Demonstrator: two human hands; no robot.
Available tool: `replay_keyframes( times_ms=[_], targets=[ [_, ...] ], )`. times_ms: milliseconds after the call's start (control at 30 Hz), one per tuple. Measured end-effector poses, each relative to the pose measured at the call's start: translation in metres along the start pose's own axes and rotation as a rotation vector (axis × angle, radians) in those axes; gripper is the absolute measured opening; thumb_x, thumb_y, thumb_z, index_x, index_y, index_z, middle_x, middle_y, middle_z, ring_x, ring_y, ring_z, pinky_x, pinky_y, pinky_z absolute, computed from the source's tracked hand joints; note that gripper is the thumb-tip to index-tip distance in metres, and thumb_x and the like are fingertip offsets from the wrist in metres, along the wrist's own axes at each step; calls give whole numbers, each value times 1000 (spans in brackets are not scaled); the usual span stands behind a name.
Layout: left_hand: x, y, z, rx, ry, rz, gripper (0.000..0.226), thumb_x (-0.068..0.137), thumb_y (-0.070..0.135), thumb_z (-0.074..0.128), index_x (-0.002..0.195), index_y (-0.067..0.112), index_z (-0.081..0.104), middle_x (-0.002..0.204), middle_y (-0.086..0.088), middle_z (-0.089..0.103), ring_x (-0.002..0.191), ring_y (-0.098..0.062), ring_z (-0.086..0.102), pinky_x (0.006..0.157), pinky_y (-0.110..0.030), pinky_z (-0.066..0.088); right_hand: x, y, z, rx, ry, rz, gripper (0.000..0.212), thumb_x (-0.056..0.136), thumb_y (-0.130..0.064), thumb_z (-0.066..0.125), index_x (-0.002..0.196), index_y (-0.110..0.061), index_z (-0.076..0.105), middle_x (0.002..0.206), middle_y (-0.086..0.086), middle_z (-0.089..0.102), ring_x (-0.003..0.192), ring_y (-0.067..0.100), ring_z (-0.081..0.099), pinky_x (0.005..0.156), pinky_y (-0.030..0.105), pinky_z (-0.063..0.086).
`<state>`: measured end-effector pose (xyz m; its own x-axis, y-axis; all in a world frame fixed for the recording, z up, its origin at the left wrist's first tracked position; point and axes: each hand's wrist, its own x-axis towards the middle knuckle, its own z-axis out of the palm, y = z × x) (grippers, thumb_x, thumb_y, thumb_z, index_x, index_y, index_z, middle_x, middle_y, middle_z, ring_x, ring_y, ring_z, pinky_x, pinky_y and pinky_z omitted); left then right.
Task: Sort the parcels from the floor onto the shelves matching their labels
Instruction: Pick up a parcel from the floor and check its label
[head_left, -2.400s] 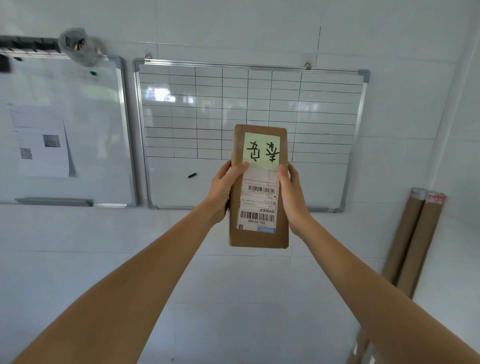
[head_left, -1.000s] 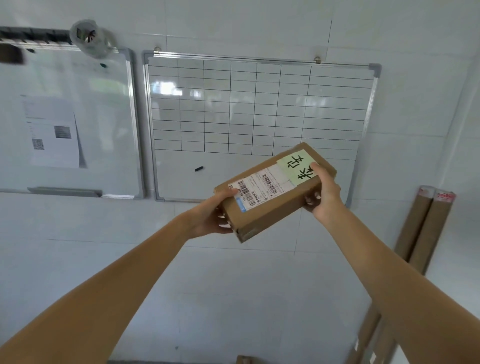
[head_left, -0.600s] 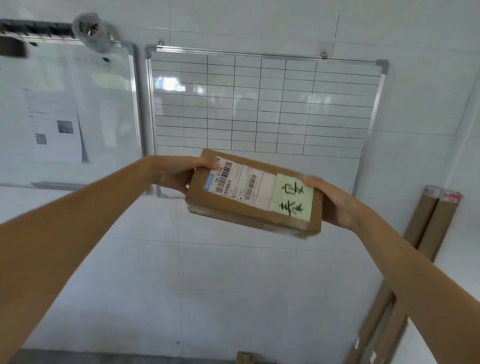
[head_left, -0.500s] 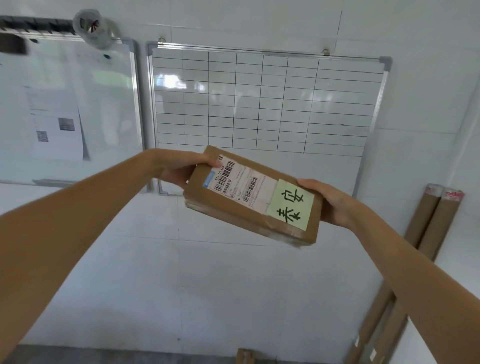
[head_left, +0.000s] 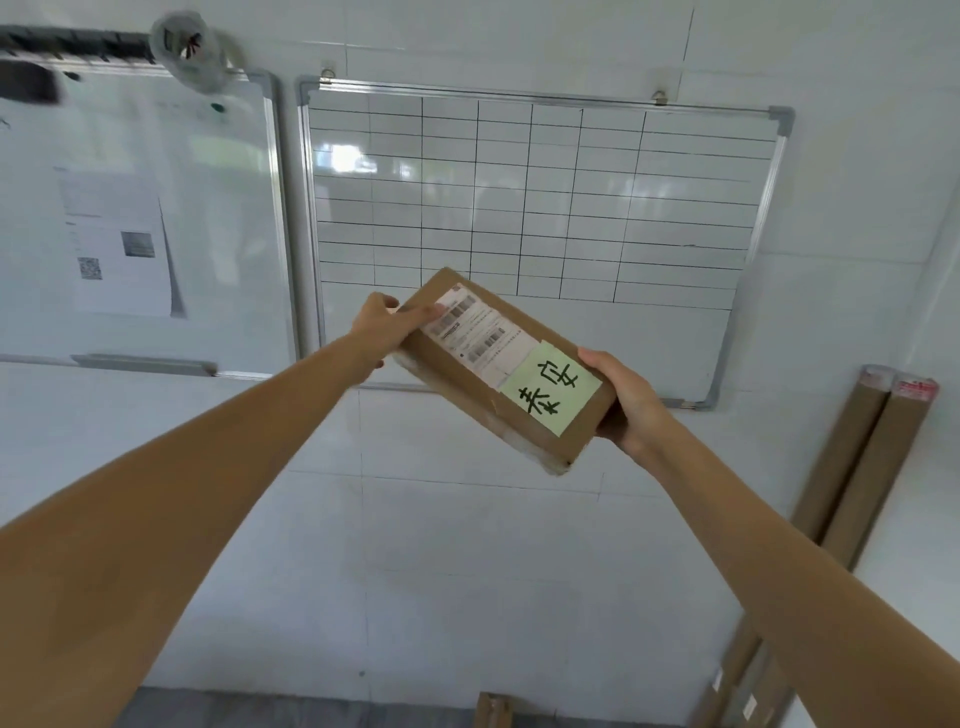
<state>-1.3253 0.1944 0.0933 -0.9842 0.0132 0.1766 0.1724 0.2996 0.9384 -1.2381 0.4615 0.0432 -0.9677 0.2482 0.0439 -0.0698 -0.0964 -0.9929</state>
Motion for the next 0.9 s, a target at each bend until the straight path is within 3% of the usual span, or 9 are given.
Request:
replay_keyframes(
  times_ms=[100,267,367,433,500,567,700,800,900],
  targets=[
    [-6,-5,25,-224,128,-13,57,88,47,69,132,18,48,129,-5,60,103,-24,59,68,-32,48,3,9,9,116,75,16,25,85,-45,72,96,-22,71,96,4,72,90,24,62,74,34,48],
    [-23,-11,70,-457,-100,-90,58,93,51,59,145,36,38,130,-1,61,110,-31,62,90,-50,54,-5,17,34,319,82,85,25,92,-43,65,107,-23,67,108,4,75,95,22,66,75,36,51],
    [-27,-14,84,-606,-48,-67,47,99,41,51,144,35,43,110,2,70,89,-19,70,64,-32,58,-12,25,46,328,73,80,33,93,-43,63,116,-20,68,112,5,76,99,23,68,78,38,52],
    [-27,-16,89,-697,-3,-14,45,99,32,51,144,29,47,105,0,73,82,-17,72,56,-27,58,-13,34,49,267,112,58,47,88,-49,64,125,-21,65,120,5,75,109,23,66,87,43,49],
    [-30,-17,91,-709,-17,48,42,99,30,52,141,28,51,108,-2,74,86,-18,73,60,-27,60,-16,35,49,200,158,27,64,77,-60,64,130,-24,61,124,1,73,117,20,63,95,44,43],
    [-31,-17,92,-692,-59,113,39,99,29,52,138,28,54,113,-3,74,91,-20,73,66,-29,61,-17,33,45,143,146,-33,77,69,-65,67,132,-22,57,123,0,72,118,20,65,97,39,47],
    [-35,-15,96,-638,-153,180,42,97,28,56,139,29,54,118,-3,74,102,-24,73,81,-39,62,-17,21,39,45,82,-182,56,97,-39,65,143,-21,39,121,3,68,100,17,70,78,31,58],
    [-37,-12,98,-624,-184,237,43,99,28,57,141,28,52,121,-2,72,103,-22,72,78,-34,61,-9,10,33,2,55,-284,77,93,-38,71,155,-24,27,133,5,64,110,21,71,94,42,59],
    [-38,-5,100,-589,-190,330,52,94,34,59,145,28,48,130,-4,67,110,-21,70,89,-39,60,-6,0,33,30,73,-371,59,97,-38,66,149,-28,39,137,4,65,115,21,70,97,42,59]
  ],
)
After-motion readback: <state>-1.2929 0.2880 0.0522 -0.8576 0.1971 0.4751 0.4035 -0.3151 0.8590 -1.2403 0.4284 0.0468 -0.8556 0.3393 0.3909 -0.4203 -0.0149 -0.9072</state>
